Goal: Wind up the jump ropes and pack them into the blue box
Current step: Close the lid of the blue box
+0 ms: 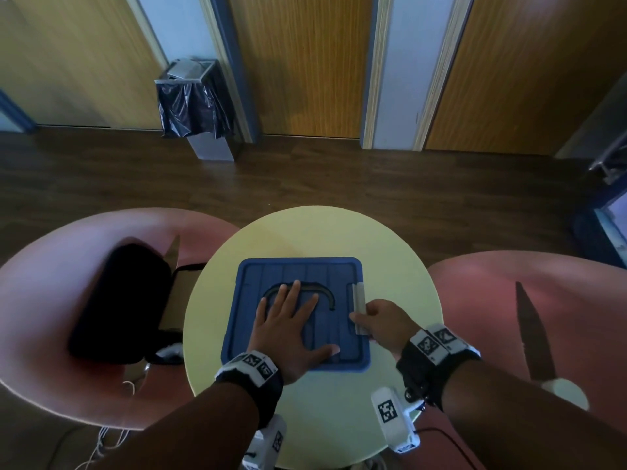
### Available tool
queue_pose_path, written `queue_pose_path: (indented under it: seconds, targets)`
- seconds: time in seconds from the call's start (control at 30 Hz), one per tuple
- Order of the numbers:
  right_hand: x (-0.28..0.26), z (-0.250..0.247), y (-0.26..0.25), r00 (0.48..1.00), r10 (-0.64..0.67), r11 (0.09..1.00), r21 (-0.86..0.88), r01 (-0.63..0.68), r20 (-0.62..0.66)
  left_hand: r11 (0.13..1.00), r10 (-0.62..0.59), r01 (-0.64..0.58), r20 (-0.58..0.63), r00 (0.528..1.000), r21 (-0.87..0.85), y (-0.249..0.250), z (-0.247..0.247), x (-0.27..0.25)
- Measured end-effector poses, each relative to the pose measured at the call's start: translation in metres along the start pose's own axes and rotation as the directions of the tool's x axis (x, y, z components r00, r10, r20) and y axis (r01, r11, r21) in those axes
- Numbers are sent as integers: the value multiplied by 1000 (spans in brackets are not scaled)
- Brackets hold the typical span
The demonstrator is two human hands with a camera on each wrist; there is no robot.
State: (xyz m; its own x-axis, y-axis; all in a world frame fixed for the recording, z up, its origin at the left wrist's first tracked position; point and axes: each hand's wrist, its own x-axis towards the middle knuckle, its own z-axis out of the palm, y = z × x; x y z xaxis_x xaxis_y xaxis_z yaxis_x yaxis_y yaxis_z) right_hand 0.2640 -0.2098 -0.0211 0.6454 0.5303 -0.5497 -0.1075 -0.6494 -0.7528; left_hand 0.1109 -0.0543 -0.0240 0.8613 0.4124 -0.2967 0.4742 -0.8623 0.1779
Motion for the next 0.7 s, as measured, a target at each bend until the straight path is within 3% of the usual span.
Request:
queue_pose_path:
  seconds: [0.07, 0.17, 0.23, 0.27, 0.33, 0.43, 0.6, 0.7]
  targets:
    - [2, 2, -4, 1000, -5, 983, -182, 2, -19, 1000, -4, 4, 0, 1000, -2, 0, -1, 0]
    - [0, 10, -14, 993, -43, 971, -237, 15, -112, 1000, -5, 5, -7, 1000, -17, 2, -2, -1]
    - [-2, 19, -19, 954, -208, 891, -445, 94, -215, 1000, -5, 5, -10, 1000, -18, 2, -1, 0]
    - [-4, 24, -22, 923, -334, 793, -586, 165, -191, 1000, -6, 5, -13, 1000, -25, 2, -1, 0]
    - [-4, 35, -23, 863, -504, 587, -736, 337, -8, 998, 1, -4, -39, 999, -67, 0, 0, -2]
    - [2, 49, -17, 856, -486, 401, -825, 398, 177, 973, 17, -50, -144, 989, -225, -6, 1, -5]
    - [7, 54, -10, 878, -437, 318, -878, 357, 198, 903, -12, -81, -212, 977, -421, -12, 3, -3]
    - [8, 52, -11, 870, -433, 268, -887, 375, 237, 889, -232, 72, -309, 922, -453, -16, 1, -6]
